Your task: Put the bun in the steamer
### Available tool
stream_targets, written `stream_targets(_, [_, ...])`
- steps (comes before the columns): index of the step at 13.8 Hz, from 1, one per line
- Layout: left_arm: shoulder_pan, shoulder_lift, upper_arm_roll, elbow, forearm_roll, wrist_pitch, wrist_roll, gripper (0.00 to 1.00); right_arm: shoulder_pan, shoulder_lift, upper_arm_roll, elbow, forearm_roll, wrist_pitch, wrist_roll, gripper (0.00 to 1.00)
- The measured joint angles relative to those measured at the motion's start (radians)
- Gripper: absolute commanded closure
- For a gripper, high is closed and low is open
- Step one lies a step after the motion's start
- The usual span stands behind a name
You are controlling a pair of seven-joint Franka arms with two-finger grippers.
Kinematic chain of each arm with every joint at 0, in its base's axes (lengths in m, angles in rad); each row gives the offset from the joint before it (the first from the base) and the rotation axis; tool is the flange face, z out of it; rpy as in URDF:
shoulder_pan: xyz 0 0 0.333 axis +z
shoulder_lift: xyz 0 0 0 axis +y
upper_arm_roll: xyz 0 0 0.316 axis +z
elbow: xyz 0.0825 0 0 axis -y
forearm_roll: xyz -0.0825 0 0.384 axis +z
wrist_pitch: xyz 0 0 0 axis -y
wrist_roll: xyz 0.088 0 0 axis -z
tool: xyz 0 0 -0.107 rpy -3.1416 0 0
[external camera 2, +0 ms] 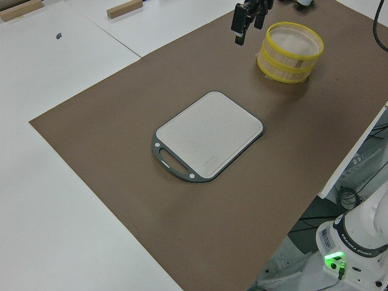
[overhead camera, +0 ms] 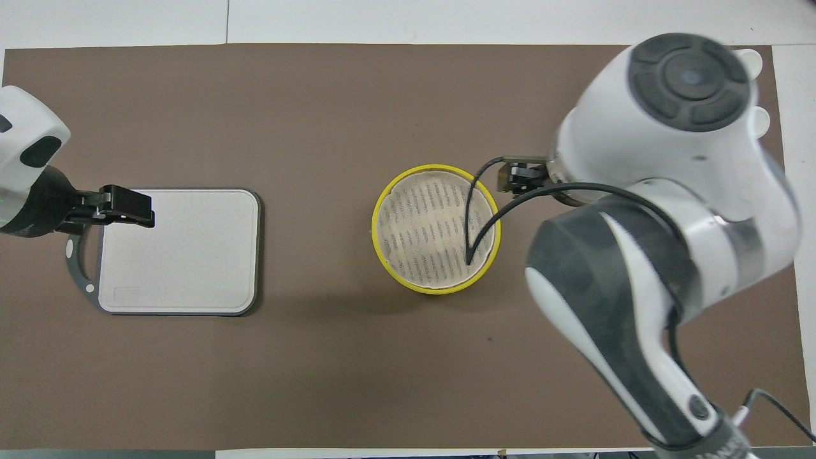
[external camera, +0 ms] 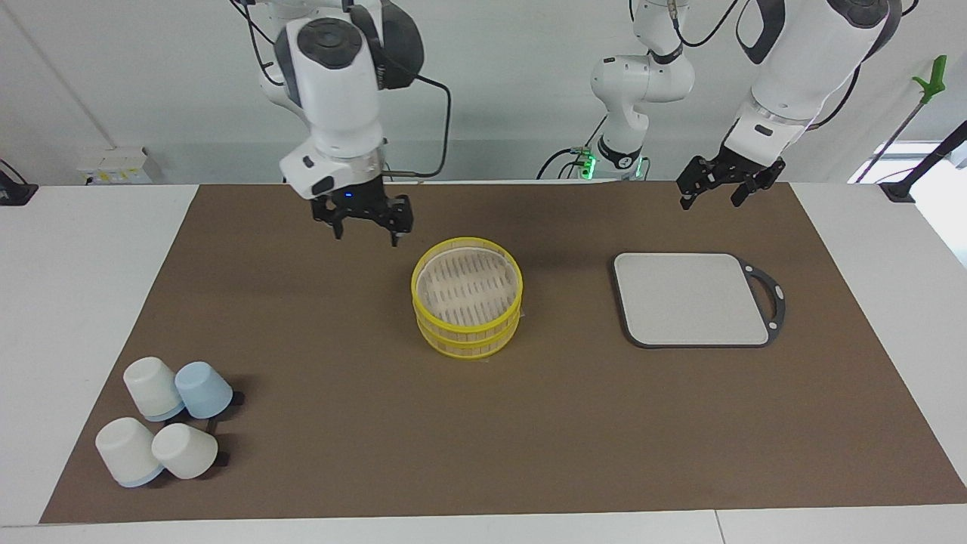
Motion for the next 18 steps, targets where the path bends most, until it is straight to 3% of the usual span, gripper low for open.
stream_targets(3, [0.000,0.000,0.000,0.000,0.000,0.000,0.000,0.00,-0.164,-0.048,-0.002,-0.002,0.021,-0.082,-0.223,0.00])
stream_targets(5, [0.000,0.000,0.000,0.000,0.000,0.000,0.000,0.00,-0.198,-0.069,-0.004,-0.003,0.024,-0.116,-0.292,0.00])
stream_targets(10, [0.000,0.000,0.000,0.000,0.000,0.000,0.000,0.00,-0.153,-0.101,-0.077,-0.014,0.024,-0.126,-0.300,0.00])
stream_targets(18, [0.000,0.000,0.000,0.000,0.000,0.001,0.000,0.00,-0.131,-0.144,-0.117,-0.046,0.033,-0.112,-0.300,0.00])
